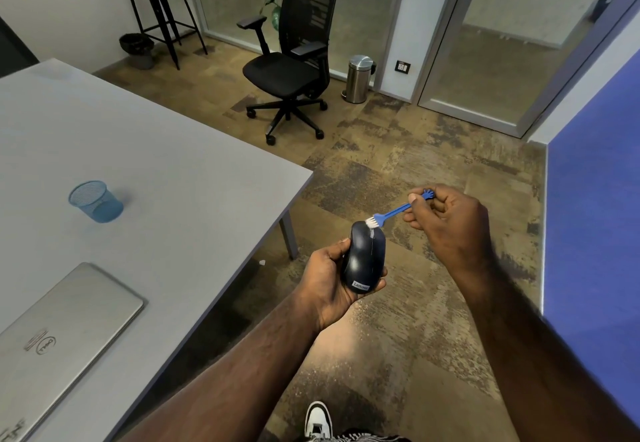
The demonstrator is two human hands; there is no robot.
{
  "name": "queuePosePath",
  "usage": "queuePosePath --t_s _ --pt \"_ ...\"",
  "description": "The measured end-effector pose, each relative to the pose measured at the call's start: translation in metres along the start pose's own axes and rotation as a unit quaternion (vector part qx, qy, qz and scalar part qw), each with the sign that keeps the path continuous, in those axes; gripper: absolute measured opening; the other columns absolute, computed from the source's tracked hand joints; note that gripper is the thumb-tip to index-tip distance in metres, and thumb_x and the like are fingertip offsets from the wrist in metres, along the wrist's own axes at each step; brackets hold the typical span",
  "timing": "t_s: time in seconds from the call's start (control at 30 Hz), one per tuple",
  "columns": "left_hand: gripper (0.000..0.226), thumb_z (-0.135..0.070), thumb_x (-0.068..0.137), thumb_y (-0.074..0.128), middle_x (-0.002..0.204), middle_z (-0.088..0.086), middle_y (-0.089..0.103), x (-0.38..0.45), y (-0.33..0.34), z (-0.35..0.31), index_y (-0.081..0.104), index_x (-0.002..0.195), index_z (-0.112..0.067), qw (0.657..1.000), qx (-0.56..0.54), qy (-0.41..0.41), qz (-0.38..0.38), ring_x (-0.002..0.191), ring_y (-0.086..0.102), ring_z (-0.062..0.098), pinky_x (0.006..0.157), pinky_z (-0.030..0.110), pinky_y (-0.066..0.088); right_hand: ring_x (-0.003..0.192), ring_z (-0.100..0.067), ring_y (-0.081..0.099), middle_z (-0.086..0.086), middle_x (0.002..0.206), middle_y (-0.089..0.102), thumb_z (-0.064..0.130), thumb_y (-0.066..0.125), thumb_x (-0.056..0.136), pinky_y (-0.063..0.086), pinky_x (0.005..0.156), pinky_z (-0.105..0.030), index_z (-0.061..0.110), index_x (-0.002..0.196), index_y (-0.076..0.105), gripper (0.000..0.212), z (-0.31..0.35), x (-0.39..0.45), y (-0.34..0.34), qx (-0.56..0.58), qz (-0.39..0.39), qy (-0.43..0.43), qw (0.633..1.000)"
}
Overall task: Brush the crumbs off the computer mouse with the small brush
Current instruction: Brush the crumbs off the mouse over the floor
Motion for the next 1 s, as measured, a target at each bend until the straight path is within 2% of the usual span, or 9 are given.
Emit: queuePosePath --t_s 0.07,0.17,0.33,0.47,0.6,0.7,0.9,1.0 --pt "0.040 -0.032 0.098 0.039 0.102 0.019 0.068 -0.0003 0.0004 0.0001 0.062 0.118 -0.007 1.000 -0.001 0.002 0.004 0.090 0.063 0.037 0.072 0.041 0.055 0.066 0.003 0.071 0.008 0.074 0.071 0.014 0.064 0.094 0.060 0.063 -0.021 0.012 0.104 0.072 0.013 0.0021 0.0002 -0.0006 -0.016 -0.009 -0.007 1.000" --pt "0.037 -0.031 0.097 0.040 0.099 0.019 0.068 -0.0009 0.0010 -0.0017 0.064 0.112 -0.007 1.000 -0.001 0.010 0.011 0.088 0.063 0.036 0.072 0.041 0.055 0.065 -0.003 0.073 0.004 0.073 0.073 0.013 0.065 0.093 0.060 0.063 -0.022 0.011 0.103 0.073 0.012 0.0060 -0.0007 -0.0007 -0.010 0.010 -0.017 1.000" --pt "0.038 -0.031 0.097 0.040 0.102 0.020 0.066 -0.0019 0.0011 -0.0011 0.064 0.112 -0.006 1.000 -0.001 0.011 0.013 0.088 0.062 0.036 0.072 0.040 0.055 0.067 -0.001 0.073 0.005 0.075 0.072 0.014 0.065 0.094 0.062 0.065 -0.029 0.019 0.102 0.071 0.012 0.0031 -0.0013 -0.0084 -0.034 -0.015 -0.011 0.999" --pt "0.039 -0.031 0.097 0.039 0.099 0.020 0.066 -0.0013 0.0009 -0.0033 0.065 0.109 -0.004 1.000 -0.002 0.016 0.012 0.087 0.062 0.036 0.073 0.041 0.054 0.064 -0.007 0.074 0.001 0.074 0.074 0.010 0.066 0.093 0.061 0.063 -0.023 0.018 0.098 0.070 0.010 0.0051 -0.0070 -0.0036 0.017 0.027 -0.004 0.999" --pt "0.038 -0.031 0.097 0.040 0.100 0.020 0.067 -0.0011 -0.0008 -0.0014 0.064 0.111 -0.005 1.000 -0.004 0.012 0.004 0.087 0.062 0.036 0.074 0.042 0.054 0.066 -0.004 0.073 0.000 0.077 0.074 0.012 0.065 0.094 0.060 0.063 -0.022 0.015 0.102 0.071 0.011 0.0022 -0.0041 -0.0056 0.008 -0.001 -0.008 1.000" --pt "0.039 -0.032 0.097 0.040 0.102 0.021 0.066 -0.0007 0.0000 -0.0017 0.064 0.112 -0.005 1.000 -0.001 0.013 0.001 0.088 0.063 0.036 0.071 0.041 0.055 0.063 -0.003 0.073 0.000 0.075 0.073 0.011 0.066 0.093 0.058 0.060 -0.018 0.018 0.098 0.071 0.011 0.0049 -0.0062 -0.0028 0.013 0.020 -0.011 1.000" --pt "0.039 -0.031 0.097 0.040 0.099 0.020 0.067 -0.0013 -0.0021 0.0002 0.063 0.115 -0.005 1.000 -0.004 0.008 -0.003 0.087 0.063 0.036 0.071 0.041 0.056 0.064 0.000 0.072 0.005 0.074 0.072 0.015 0.065 0.093 0.060 0.062 -0.022 0.012 0.104 0.073 0.013 0.0060 -0.0022 -0.0054 -0.031 0.009 -0.019 0.999" --pt "0.040 -0.032 0.098 0.039 0.099 0.021 0.068 0.0004 -0.0023 -0.0015 0.062 0.116 -0.005 1.000 -0.003 0.010 -0.004 0.087 0.063 0.036 0.071 0.041 0.056 0.062 -0.006 0.072 0.003 0.070 0.073 0.015 0.066 0.092 0.059 0.060 -0.022 0.018 0.098 0.072 0.008 0.0083 -0.0040 -0.0033 -0.022 0.050 -0.021 0.998"
Point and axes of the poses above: each hand's wrist, its own x-axis towards the middle knuckle, its own y-axis out of the palm, z = x × y, the point moved 3 cm from there along x, towards the middle knuckle
